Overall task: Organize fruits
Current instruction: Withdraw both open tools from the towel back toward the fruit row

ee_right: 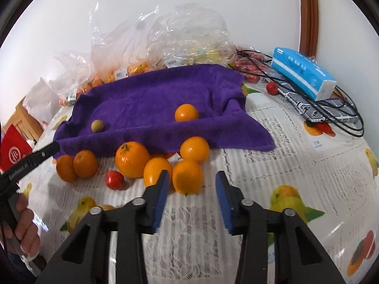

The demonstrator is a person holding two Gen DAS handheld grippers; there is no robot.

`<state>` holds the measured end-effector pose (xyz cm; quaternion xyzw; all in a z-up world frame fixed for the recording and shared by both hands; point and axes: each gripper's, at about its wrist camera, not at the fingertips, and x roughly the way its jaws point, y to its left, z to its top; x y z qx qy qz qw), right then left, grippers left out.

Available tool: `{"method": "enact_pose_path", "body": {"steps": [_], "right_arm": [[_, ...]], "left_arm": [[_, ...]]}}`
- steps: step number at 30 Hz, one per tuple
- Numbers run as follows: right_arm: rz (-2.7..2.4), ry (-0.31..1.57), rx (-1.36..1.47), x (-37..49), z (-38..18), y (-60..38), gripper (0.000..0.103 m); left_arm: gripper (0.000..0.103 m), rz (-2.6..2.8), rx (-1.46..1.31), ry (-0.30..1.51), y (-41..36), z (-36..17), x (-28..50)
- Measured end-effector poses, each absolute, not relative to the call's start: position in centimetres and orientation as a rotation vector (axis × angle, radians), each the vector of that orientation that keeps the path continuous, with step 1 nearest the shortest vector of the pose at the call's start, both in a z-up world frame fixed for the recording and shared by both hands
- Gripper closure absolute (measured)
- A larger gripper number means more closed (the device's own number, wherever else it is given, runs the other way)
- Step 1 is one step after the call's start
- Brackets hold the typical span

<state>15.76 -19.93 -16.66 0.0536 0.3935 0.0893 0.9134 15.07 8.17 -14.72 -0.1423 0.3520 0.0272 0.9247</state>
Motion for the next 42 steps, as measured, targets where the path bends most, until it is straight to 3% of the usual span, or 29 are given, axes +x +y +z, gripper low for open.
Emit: {"method": "enact_pose_path", "body": {"steps": [7,42], "right_arm": [[0.186,0.839,0.103,17.3,-17.7,-19.2,0.072],[0.227,0.842,0.025,15.9,-17.7,-20.2,0.067]], "left_arm": [[0.043,0.037,-0.28,0.734,7.6,-14.9,15.1],[0.042,-0.144,-0.213,0.703,4.4,-14.7,14.8]]}}
